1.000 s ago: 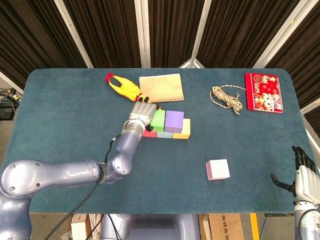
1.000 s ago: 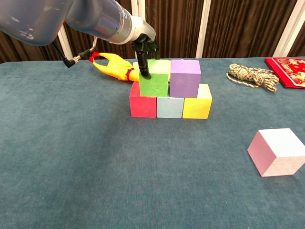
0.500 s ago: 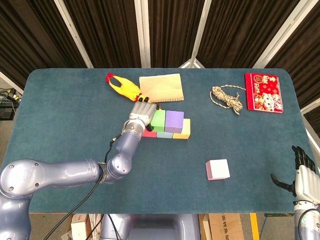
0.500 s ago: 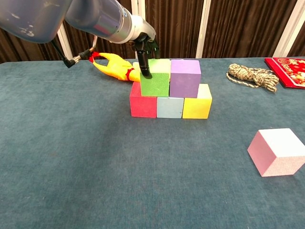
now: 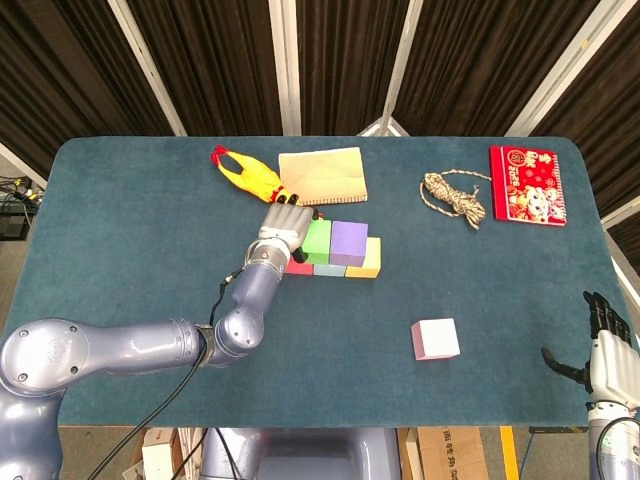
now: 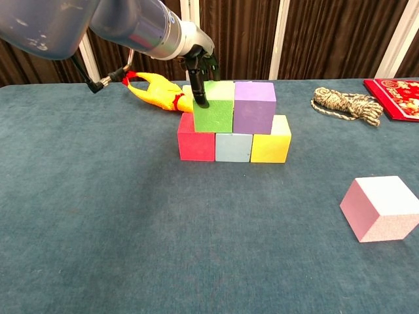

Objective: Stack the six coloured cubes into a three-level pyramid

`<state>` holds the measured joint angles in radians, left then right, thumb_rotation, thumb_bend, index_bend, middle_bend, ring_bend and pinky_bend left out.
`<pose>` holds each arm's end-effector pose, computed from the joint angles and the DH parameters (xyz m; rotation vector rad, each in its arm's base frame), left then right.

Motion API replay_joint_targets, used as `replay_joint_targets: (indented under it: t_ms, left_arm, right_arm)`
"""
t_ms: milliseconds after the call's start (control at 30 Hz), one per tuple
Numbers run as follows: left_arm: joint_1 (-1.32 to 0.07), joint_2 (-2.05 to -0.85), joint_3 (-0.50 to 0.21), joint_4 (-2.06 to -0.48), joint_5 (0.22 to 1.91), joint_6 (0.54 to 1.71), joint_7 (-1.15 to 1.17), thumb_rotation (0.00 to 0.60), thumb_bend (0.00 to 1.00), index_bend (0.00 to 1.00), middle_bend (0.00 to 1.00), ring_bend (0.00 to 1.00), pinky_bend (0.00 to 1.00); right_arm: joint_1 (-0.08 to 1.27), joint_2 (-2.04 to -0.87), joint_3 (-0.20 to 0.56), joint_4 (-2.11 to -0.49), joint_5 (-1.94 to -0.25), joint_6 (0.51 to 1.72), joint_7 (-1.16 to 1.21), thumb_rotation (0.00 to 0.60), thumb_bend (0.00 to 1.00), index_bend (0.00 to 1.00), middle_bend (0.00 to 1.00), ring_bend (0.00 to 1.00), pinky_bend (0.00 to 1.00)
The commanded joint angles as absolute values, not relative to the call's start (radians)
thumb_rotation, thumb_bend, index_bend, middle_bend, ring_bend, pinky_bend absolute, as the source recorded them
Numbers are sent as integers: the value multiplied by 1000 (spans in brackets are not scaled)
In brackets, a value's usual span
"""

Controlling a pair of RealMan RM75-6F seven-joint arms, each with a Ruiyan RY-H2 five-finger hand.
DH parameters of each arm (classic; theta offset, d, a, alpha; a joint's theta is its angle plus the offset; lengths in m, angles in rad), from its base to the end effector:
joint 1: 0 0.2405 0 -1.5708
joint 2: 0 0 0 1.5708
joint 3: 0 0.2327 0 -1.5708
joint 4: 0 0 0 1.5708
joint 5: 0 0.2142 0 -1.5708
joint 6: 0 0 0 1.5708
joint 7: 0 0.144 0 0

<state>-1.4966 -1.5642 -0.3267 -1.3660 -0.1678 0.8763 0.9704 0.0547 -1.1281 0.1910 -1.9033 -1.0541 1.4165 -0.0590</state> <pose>0.0415 0.4078 -0.0259 -1.8422 -1.0682 -0.5869 -0.2845 -0.1841 0.1383 0.9298 -1.2819 0.8773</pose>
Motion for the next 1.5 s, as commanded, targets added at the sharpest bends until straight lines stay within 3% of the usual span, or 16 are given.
replay_joint_targets:
  t_ms: [33, 233, 533, 700, 867, 1267, 1500]
  left_arm:
    - [-1498, -1565, -325, -1366, -167, 878, 973, 600, 341, 255, 248, 8, 0]
    - [-1496, -1568, -325, -1362, -163, 877, 971, 600, 319, 237, 227, 8, 0]
    - [-1496, -1577, -322, -1355, -165, 875, 974, 600, 226, 127, 114, 1, 0]
    - [-1499, -1569, -324, -1364, -175, 867, 982, 600, 220, 45, 18, 0, 0]
    - [-1498, -1545, -334, -1390, -161, 875, 975, 600, 218, 0, 0, 0, 0]
    - [-1432, -1356, -363, -1571, -102, 916, 912, 600, 219, 0, 0, 0, 0]
    - [-1300, -1188, -394, -1714, 45, 943, 753, 600, 219, 0, 0, 0, 0]
  right_arm:
    - [54, -1128, 191, -1903, -1054, 1417, -59, 600, 250, 72, 26, 2, 0]
    - [54, -1127, 191, -1904, -1054, 1416, -57, 600, 249, 71, 26, 2, 0]
    - [54, -1126, 192, -1903, -1053, 1415, -56, 600, 250, 71, 26, 2, 0]
    - [55, -1126, 190, -1902, -1053, 1413, -58, 600, 250, 72, 26, 2, 0]
    - [56, -1126, 191, -1901, -1051, 1413, -58, 600, 250, 71, 26, 2, 0]
    - [53, -1121, 190, -1905, -1057, 1414, -50, 600, 250, 71, 26, 2, 0]
    - [50, -1110, 183, -1918, -1068, 1410, -48, 600, 250, 72, 26, 2, 0]
